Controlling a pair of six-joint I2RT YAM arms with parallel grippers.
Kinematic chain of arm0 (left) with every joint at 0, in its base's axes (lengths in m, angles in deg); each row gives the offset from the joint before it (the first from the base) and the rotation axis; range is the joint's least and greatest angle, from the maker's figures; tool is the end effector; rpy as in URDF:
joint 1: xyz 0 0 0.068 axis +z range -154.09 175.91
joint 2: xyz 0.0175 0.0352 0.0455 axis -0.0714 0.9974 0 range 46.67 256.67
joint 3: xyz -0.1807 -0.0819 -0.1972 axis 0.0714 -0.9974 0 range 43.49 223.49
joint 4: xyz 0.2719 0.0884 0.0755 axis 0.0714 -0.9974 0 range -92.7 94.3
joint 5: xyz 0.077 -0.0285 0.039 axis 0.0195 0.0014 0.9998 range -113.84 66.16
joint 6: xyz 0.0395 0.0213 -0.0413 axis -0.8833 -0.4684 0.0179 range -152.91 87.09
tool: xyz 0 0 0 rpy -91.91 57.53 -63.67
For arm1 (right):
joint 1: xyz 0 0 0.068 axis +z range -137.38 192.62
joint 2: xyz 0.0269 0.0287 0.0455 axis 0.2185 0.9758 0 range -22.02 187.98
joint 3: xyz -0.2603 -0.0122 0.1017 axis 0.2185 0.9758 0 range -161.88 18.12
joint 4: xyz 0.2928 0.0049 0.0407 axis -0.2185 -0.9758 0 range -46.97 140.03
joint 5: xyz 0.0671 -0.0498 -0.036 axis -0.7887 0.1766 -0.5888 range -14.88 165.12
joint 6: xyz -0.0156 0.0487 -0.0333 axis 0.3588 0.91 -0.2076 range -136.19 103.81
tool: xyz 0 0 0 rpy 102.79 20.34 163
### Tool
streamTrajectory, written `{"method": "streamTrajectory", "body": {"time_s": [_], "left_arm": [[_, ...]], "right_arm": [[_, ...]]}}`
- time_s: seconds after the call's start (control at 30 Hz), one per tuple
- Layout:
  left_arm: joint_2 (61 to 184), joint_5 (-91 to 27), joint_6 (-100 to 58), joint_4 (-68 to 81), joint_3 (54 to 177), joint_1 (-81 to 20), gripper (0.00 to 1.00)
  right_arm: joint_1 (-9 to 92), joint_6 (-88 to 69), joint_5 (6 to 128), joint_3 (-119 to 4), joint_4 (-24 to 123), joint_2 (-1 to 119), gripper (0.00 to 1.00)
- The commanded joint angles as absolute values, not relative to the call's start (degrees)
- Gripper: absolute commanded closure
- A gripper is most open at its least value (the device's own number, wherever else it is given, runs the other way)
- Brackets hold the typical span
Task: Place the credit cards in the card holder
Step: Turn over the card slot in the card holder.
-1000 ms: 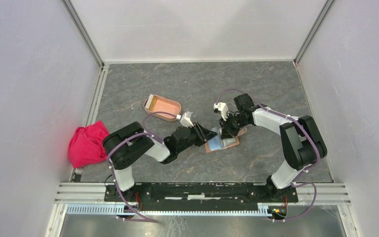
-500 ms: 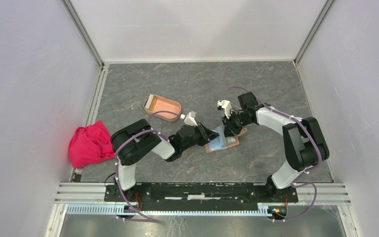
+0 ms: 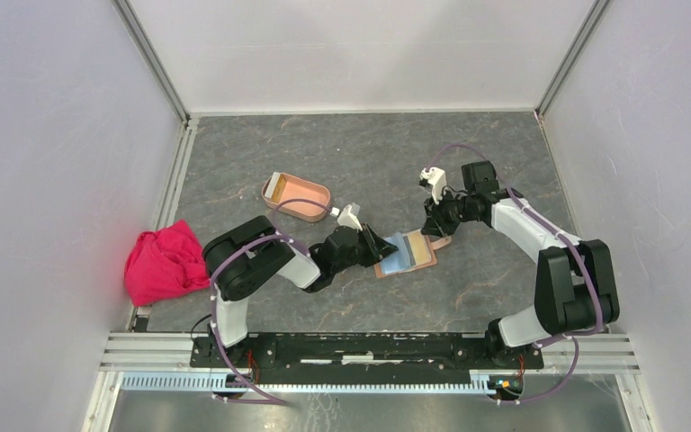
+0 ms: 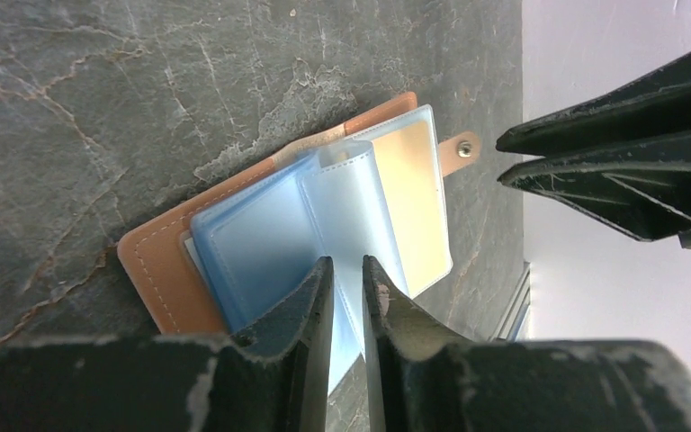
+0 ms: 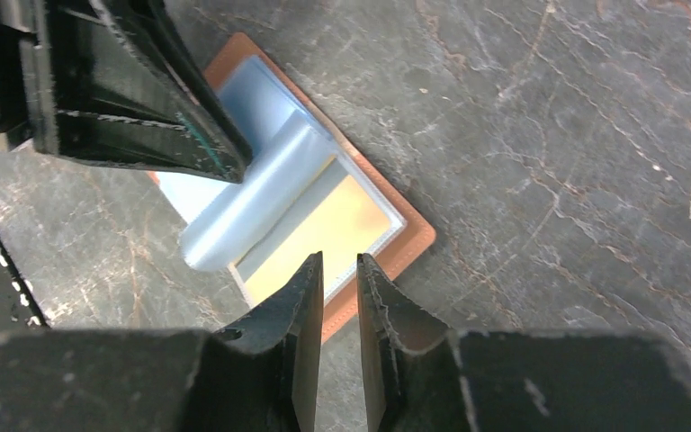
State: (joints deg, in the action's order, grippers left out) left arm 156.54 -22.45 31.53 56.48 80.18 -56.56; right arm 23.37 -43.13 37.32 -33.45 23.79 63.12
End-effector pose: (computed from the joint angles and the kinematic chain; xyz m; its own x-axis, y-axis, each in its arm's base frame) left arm 0.2217 -0.2869 0.0737 -0.7969 -0.4430 -0.4107 0.1391 0.5270 -0.8384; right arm 0.3091 0.0871 0.1830 -0.5531 -0.4694 -0.6883 -0.7860 0.5678 0.2444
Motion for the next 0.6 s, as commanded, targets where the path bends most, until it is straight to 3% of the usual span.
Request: {"method": "streamTrajectory", "body": {"time_s": [0.0,0.13,0.43,0.57], "left_arm": [[153.6,-22.0,27.0,55.7,80.5,-56.2,0.75],[149.5,-21.2,24.4,53.7,79.1,-56.2,0.74],[132.8,-15.6,15.5,43.0,73.3,-56.2,0.68],[124.7,-12.8,10.1,39.2,70.7,-56.2,0.59]], "right_arm": [[23.4,-45.1,30.0,-32.3,24.1,61.5,0.73],[23.8,-46.1,23.5,-32.1,22.9,64.8,0.72],[32.9,-42.9,27.3,-32.7,24.5,75.9,0.79],[34.2,-44.7,27.6,-34.8,22.1,77.1,0.80]]}}
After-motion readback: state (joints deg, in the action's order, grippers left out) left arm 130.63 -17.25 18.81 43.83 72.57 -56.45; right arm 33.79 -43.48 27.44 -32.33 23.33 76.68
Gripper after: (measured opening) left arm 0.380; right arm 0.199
